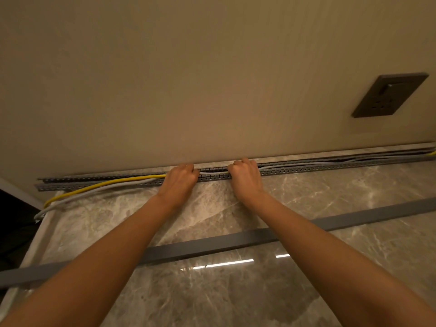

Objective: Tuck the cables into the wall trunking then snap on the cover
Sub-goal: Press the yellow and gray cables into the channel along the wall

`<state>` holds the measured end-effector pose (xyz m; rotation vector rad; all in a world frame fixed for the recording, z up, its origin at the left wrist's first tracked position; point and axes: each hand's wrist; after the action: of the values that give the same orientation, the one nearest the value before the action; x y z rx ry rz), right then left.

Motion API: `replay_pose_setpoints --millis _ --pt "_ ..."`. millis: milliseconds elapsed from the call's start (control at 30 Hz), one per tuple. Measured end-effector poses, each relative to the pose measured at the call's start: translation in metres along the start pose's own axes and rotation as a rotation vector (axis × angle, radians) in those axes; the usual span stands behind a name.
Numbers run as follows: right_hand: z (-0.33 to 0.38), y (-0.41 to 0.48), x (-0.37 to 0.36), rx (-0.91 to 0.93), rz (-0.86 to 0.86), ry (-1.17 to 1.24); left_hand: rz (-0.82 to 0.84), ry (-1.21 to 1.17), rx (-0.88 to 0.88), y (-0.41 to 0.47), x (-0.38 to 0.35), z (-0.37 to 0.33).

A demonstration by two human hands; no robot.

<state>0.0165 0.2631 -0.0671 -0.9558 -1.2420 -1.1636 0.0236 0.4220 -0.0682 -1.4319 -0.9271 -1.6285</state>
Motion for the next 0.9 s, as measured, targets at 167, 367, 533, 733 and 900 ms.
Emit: replay_pose_setpoints --millis 167,367,533,733,900 --pt "-0.008 0.004 0.003 0.007 0.039 0.015 -0.041 0.118 0.005 -0.007 0.0 -0.006" --pt "-0.028 0.002 0.008 0.098 -0.027 -0.115 0.002 0.227 0.021 -0.003 -0.003 -0.009" --pt "-0.041 -0.002 0.01 0.068 0.133 -0.086 0.086 0.139 0.126 0.006 0.001 -0.017" --pt "-0.038 0.003 0.01 0.052 0.129 -0.06 0.193 -0.09 0.348 0.018 0.003 -0.017" --pt "-0.04 -0.007 0.006 0.06 0.116 -0.022 0.115 -0.142 0.292 0.006 -0.001 -0.014"
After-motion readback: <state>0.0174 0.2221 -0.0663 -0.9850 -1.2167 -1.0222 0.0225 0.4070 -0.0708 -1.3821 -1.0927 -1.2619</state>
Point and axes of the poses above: each hand's wrist, its own y-axis towards the middle knuckle, its own x-axis out of the back of the hand, z = x × y, and after that the axes turned 2 degrees about -y, right-handed
